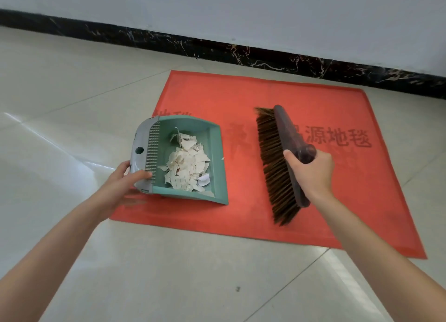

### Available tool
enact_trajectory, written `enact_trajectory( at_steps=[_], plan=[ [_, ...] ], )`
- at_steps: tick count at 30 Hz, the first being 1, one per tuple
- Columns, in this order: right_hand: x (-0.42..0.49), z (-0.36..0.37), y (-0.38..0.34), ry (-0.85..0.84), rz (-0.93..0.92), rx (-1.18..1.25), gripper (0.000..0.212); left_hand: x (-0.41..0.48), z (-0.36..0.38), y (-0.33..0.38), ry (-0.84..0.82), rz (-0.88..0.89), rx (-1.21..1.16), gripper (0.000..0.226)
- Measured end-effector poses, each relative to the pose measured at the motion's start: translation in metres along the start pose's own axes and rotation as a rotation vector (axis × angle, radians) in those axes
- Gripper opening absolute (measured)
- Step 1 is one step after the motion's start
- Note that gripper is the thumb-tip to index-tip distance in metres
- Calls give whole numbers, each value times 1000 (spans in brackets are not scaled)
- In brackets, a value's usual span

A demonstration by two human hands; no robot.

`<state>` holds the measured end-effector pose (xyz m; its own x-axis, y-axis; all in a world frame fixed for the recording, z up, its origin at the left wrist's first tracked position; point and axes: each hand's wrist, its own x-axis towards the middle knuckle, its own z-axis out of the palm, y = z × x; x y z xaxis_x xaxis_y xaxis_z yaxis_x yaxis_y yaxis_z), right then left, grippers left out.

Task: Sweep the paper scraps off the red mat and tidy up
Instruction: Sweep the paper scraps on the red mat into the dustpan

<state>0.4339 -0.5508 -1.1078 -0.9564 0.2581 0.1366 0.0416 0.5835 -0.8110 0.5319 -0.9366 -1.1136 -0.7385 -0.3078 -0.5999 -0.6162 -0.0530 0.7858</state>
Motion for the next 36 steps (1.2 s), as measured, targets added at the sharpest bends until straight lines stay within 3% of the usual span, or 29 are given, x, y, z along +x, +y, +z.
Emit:
enact_trajectory(
  at_steps=[3,6,11,17,25,29,32,36],
  plan=[
    [0,-2,13,-24,65,35,54,2,2,-1,-94,-12,23,53],
    [-10,1,5,-34,42,32,47,4,6,-3,-133,7,-103,63],
    [-51,30,-32,-163,-108,9,38,-4,21,-4,-28,55,-241,41],
    [-89,64,-62,-309,-205,79,39,-2,24,-10,52,55,-247,42],
    [-51,32,-65,-78,-233,50,53,-5,29,-13,94,67,-346,51],
    [-28,15,-56,-16,-159,13,45,-9,32,-13,106,64,-415,50],
    [-18,5,-48,11,-90,20,50,-9,29,-12,76,54,-451,50],
    [-13,-6,-40,2,8,44,49,-13,24,-8,53,78,-417,38]
  ],
)
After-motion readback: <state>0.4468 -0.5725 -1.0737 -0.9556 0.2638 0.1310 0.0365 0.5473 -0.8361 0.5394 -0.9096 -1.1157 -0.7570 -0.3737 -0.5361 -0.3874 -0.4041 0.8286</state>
